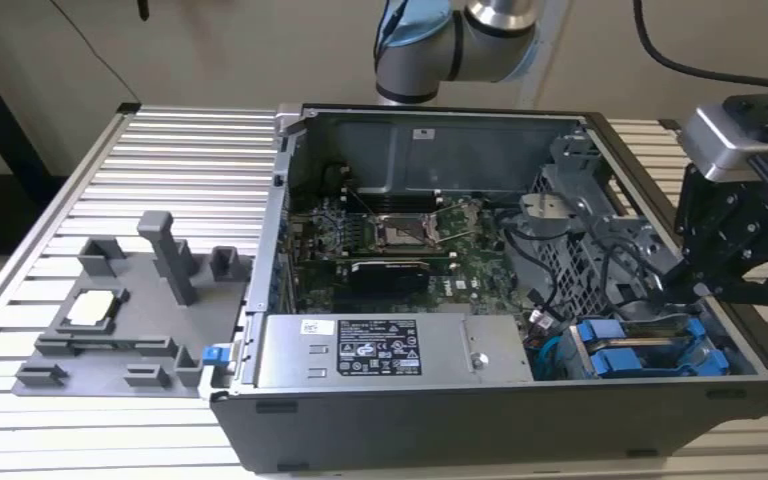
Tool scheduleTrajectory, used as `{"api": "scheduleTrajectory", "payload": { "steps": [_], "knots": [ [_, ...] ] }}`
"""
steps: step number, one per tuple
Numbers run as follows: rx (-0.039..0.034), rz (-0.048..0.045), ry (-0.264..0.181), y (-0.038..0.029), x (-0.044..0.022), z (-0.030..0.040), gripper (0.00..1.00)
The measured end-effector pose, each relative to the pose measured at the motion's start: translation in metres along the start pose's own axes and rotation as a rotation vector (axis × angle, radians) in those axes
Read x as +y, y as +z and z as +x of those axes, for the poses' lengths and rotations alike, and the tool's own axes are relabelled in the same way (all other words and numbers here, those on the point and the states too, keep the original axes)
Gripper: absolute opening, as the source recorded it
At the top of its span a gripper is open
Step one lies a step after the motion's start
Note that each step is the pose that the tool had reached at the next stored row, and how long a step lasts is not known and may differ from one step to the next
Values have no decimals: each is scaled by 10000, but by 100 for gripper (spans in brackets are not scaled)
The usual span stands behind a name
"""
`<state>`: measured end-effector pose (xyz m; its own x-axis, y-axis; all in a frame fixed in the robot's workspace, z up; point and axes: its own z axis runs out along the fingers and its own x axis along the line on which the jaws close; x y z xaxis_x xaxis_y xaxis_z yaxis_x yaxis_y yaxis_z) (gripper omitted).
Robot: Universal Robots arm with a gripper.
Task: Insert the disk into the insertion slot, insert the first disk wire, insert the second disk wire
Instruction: 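Insert the first disk wire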
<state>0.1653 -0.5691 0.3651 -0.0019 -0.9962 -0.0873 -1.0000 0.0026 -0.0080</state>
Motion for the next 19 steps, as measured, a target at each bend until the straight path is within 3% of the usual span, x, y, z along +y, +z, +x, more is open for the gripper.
{"api": "scheduleTrajectory", "payload": {
  "steps": [9,14,19],
  "knots": [
    [-8,-4,-1,39,-7,4,19],
    [-5,-91,7,84,-26,22,19],
    [-3,-115,10,130,-40,45,19]
  ]
}}
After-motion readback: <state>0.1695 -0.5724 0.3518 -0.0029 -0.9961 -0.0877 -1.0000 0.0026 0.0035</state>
